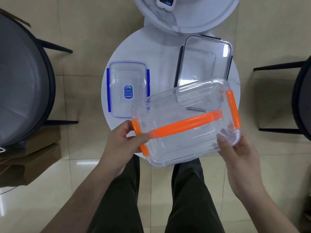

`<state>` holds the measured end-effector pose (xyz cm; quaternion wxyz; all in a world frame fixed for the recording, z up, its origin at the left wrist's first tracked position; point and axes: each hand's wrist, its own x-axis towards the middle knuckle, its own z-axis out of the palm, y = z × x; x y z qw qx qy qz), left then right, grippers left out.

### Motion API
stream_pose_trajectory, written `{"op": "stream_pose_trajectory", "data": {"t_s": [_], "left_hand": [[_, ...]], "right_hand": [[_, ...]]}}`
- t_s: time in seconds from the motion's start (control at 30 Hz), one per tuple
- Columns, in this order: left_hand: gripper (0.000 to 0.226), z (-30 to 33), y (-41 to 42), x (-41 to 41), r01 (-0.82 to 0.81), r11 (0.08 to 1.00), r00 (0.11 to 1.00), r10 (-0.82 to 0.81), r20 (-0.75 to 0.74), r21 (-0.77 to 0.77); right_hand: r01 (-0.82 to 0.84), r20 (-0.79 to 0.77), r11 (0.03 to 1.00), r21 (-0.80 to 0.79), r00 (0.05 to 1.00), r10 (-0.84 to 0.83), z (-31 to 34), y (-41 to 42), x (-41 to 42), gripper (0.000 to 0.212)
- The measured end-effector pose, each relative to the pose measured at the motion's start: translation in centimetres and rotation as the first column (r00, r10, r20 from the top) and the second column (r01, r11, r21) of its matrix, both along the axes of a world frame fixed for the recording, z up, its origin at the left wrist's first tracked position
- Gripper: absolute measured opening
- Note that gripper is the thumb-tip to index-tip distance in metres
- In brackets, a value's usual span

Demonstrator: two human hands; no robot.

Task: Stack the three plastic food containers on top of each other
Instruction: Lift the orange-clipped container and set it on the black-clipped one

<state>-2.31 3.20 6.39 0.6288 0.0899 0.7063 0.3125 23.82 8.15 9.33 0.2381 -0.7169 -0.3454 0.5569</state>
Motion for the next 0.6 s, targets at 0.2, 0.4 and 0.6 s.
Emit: {"op": "stream_pose_trajectory", "data": {"t_s": [0.2,0.4,0.6], "left_hand": [[0.029,0.0,0.6,0.7,0.001,1.0,1.0,-0.001,0.0,0.001],[0.032,0.2,1.6,0.9,0.03,0.999,0.999,-0.03,-0.044,0.01],[0.027,0.5,3.5,1.6,0.087,0.995,0.992,-0.081,-0.094,0.052]], "right_hand": [[0.116,-0.26,0.972,-0.204,0.951,-0.168,-0.8,-0.9,-1.7,0.078],[0.217,-0.254,0.937,-0.274,0.923,-0.288,-0.4,-0.7,-2.4,0.039],[0.252,-0.197,0.937,-0.241,0.933,-0.302,0.0,0.3,-2.0,0.022]]}}
